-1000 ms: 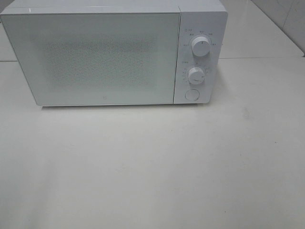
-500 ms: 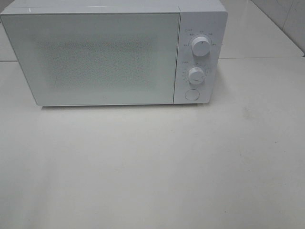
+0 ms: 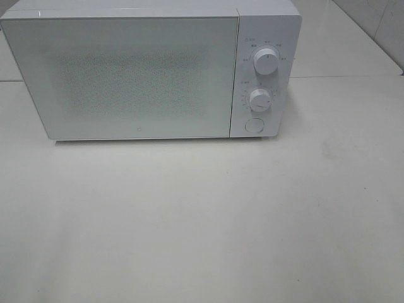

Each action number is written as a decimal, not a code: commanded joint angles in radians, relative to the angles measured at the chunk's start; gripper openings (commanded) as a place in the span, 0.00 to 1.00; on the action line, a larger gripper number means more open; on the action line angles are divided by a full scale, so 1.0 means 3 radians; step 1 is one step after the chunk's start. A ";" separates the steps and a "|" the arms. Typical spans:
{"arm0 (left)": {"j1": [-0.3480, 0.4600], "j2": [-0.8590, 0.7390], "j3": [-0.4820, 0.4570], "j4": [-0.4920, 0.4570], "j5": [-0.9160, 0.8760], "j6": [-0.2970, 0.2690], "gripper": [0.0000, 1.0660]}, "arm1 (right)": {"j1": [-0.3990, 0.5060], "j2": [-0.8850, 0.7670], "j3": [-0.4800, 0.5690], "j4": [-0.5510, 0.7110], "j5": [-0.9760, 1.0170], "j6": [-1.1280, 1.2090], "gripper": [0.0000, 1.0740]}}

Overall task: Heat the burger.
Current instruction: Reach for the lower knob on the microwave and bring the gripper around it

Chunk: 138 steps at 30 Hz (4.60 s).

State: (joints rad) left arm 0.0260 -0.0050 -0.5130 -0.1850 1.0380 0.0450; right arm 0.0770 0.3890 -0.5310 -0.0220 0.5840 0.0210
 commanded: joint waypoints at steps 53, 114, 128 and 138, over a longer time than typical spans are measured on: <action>0.0017 -0.0090 0.0000 -0.0020 -0.0040 -0.0010 0.92 | 0.1040 0.3967 0.0753 0.1717 -0.5883 -0.0827 0.71; 0.0017 -0.0070 0.0000 -0.0013 -0.0040 -0.0010 0.92 | 0.2093 0.5647 -0.1030 0.3040 -0.6087 -0.1527 0.71; 0.0017 -0.0070 0.0000 -0.0013 -0.0040 -0.0010 0.92 | 0.1960 0.5747 -0.1167 0.3037 -0.5977 -0.1507 0.70; 0.0017 -0.0070 0.0000 -0.0013 -0.0040 -0.0010 0.92 | 0.1960 0.5790 -0.1183 0.3040 -0.6007 -0.1503 0.69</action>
State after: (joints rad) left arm 0.0260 -0.0050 -0.5130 -0.1820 1.0380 0.0450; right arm 0.6740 2.1290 -0.8700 0.8920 -1.1810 -0.4250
